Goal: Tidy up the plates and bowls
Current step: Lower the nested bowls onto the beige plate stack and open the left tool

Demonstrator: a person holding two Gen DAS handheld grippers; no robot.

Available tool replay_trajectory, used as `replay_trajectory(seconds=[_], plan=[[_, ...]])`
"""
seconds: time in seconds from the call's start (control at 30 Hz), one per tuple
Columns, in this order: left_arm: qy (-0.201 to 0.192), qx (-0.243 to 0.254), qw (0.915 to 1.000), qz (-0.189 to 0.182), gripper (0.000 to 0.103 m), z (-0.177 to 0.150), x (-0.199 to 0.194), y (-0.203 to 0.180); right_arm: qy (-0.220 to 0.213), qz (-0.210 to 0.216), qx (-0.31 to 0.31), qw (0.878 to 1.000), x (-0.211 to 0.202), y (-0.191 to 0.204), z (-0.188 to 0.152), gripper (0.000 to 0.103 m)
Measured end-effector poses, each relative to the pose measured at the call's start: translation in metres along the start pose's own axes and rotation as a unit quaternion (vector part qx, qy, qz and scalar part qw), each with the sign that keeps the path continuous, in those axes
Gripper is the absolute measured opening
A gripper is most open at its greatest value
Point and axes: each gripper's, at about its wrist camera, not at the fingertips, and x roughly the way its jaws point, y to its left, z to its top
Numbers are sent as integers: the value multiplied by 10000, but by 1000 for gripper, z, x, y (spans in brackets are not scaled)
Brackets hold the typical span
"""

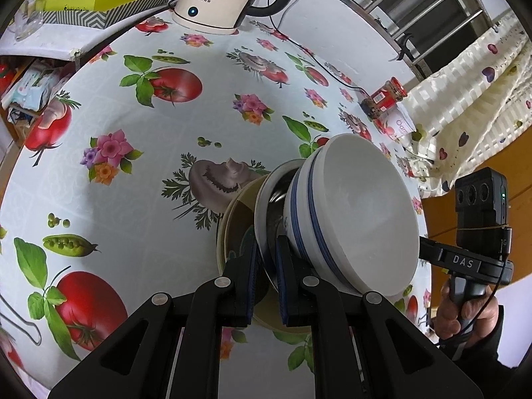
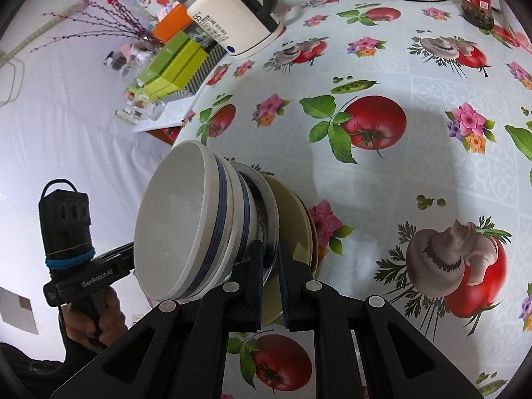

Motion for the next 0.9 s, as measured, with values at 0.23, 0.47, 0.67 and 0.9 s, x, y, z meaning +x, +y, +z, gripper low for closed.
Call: replay_trajectory(seconds=[0.23, 0.47, 0.67, 0.9], plan=[[-173, 79, 9998, 79, 12, -5, -5, -2, -195, -182, -114, 9996, -12, -1, -6, 28], [-412, 211, 9987, 228, 12, -10, -18, -6, -370, -246, -309, 9985, -25, 4, -22, 41], [-639, 394, 9958, 523, 12, -20, -30, -15, -578, -416, -670, 9952, -36, 19, -34, 47], [-783, 581, 9920, 800, 12, -32, -36, -26, -773, -727, -1138, 9878, -43, 35, -52, 62]])
